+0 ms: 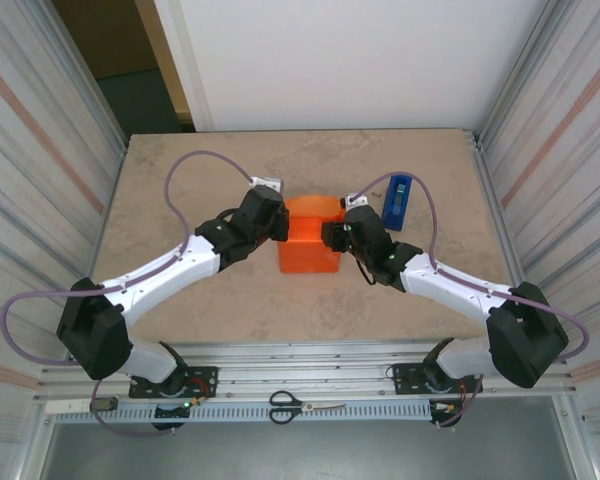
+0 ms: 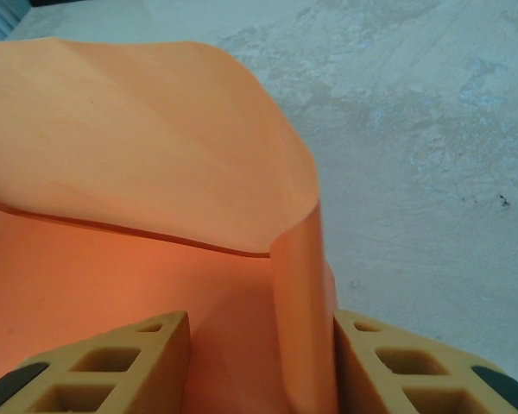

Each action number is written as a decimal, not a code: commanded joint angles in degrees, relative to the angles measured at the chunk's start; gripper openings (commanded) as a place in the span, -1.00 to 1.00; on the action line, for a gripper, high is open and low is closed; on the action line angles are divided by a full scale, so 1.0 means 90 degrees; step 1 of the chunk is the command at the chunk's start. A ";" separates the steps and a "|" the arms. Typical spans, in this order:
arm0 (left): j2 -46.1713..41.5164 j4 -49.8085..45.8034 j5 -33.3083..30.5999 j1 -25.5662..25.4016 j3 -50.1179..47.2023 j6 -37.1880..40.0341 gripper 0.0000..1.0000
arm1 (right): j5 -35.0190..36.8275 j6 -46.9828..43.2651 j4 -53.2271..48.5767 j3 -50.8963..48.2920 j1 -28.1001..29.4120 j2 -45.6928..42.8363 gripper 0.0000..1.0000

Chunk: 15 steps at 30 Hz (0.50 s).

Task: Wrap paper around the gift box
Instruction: Fold the wrapping paper for the sixth time on the gift box.

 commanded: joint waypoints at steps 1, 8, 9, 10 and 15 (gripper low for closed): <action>-0.0121 -0.0079 -0.0154 0.0054 0.0254 0.0177 -0.82 | 0.0150 0.0012 -0.0790 0.0016 0.0034 0.0041 -0.12; -0.0116 -0.0164 -0.0011 0.0086 0.0376 0.0217 -0.83 | 0.0141 0.0006 -0.0790 0.0056 0.0034 0.0072 -0.12; -0.0128 -0.0190 0.0010 0.0086 0.0403 0.0223 -0.62 | 0.0141 0.0005 -0.0790 0.0055 0.0032 0.0068 -0.12; -0.0138 -0.0229 0.0013 0.0086 0.0446 0.0223 -0.58 | 0.0141 0.0002 -0.0790 0.0062 0.0032 0.0071 -0.11; -0.0206 -0.0357 -0.0022 0.0086 0.0532 0.0197 -0.35 | 0.0151 0.0009 -0.0780 0.0064 0.0033 0.0104 -0.11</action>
